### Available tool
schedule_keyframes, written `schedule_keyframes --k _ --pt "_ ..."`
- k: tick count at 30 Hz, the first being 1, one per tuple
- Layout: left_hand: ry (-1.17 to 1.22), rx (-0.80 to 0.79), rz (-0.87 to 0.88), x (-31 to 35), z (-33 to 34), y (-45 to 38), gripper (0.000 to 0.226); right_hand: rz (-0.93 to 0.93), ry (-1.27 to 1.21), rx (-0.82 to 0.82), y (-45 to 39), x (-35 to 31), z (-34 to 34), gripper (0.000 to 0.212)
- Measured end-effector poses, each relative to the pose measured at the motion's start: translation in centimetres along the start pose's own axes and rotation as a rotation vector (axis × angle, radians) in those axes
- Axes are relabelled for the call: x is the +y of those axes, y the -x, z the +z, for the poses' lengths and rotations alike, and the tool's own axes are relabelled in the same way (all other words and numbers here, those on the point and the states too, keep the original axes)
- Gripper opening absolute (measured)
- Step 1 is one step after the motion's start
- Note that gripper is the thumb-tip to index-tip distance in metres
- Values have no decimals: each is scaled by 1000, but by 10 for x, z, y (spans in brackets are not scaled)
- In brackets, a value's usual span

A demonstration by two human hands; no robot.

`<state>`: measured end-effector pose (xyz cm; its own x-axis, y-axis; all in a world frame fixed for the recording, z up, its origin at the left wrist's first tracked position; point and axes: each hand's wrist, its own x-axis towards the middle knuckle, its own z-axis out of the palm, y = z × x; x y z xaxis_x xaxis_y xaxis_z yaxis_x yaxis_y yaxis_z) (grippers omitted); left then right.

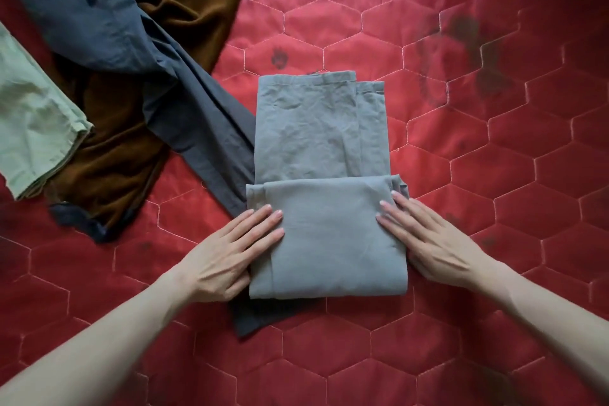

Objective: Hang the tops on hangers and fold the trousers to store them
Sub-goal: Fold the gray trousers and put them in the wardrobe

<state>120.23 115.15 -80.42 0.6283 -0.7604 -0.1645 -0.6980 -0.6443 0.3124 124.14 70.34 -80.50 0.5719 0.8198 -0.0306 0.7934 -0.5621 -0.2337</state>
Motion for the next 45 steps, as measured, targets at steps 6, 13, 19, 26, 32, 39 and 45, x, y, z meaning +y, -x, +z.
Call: schedule_keyframes --k 6,13,19,26,32,39,45 --pt "1 -43 63 -1 -10 1 105 -112 105 25 -1 -16 -5 64" --pt "-72 -14 123 18 -44 -2 62 -105 -91 48 2 -26 -35 42" --pt "439 125 -150 55 -63 11 47 128 -315 215 -1 -57 -71 33" --pt "911 342 -537 95 -59 21 30 695 -1018 238 7 -77 -94 37" --pt "1044 527 -955 80 -59 -28 27 1021 -1326 236 -39 -49 -78 25" --pt "1071 442 -1055 46 -62 -79 51 1325 -1430 305 -75 -48 -50 65" --pt "626 448 -1107 59 -54 -93 66 1338 -742 482 -66 -73 -30 44"
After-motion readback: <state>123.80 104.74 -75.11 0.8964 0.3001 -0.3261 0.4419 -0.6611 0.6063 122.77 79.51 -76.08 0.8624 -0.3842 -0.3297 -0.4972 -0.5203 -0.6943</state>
